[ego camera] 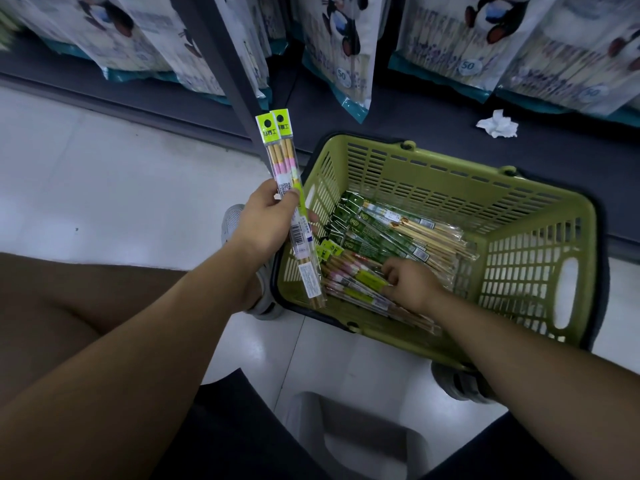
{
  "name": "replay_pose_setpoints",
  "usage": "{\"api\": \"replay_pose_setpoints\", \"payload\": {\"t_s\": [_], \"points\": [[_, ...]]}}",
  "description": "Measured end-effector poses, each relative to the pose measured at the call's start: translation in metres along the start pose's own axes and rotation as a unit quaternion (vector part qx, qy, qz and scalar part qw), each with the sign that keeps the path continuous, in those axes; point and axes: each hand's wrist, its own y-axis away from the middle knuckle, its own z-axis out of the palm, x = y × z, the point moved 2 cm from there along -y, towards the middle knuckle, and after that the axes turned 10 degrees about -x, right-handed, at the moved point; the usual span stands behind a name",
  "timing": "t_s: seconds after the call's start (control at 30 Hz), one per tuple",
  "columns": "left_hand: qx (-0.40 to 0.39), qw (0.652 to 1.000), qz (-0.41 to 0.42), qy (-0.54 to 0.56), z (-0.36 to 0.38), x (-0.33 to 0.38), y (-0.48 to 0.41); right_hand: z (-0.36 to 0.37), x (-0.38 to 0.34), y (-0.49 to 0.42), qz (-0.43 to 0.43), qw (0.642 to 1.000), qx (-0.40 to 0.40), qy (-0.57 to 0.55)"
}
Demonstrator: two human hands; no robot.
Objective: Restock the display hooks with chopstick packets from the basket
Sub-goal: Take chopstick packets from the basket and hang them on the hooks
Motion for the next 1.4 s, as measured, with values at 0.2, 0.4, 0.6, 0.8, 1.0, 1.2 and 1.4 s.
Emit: {"api": "replay_pose_setpoints", "payload": {"t_s": [0.2,0.4,0.6,0.8,1.0,1.2,1.4], "points": [[-0.005,0.999,-0.002,0.04,0.018,0.012,-0.004,-0.064,-0.014,0.01,-0.023,0.977,0.091,-0.189],[-0.033,0.995,-0.035,0.091,0.044,0.01,-0.001,-0.112,-0.072,0.033,-0.119,0.92,0.12,-0.355],[-0.079,0.986,-0.037,0.145,0.061,0.014,0.007,-0.095,-0.119,0.043,-0.205,0.925,0.177,-0.267],[0.002,0.999,-0.004,0.047,0.035,0.015,0.004,-0.087,-0.109,0.037,-0.207,0.922,0.223,-0.238],[0.045,0.998,0.011,-0.044,-0.004,0.012,-0.005,-0.039,-0.033,0.011,-0.022,0.995,0.013,-0.1],[0.041,0.999,0.004,-0.02,-0.009,0.003,-0.005,0.009,-0.015,-0.001,0.018,0.998,-0.05,-0.018],[0.034,0.999,0.002,0.022,-0.009,-0.001,-0.005,0.019,-0.014,-0.005,0.019,0.997,0.009,0.073]]}}
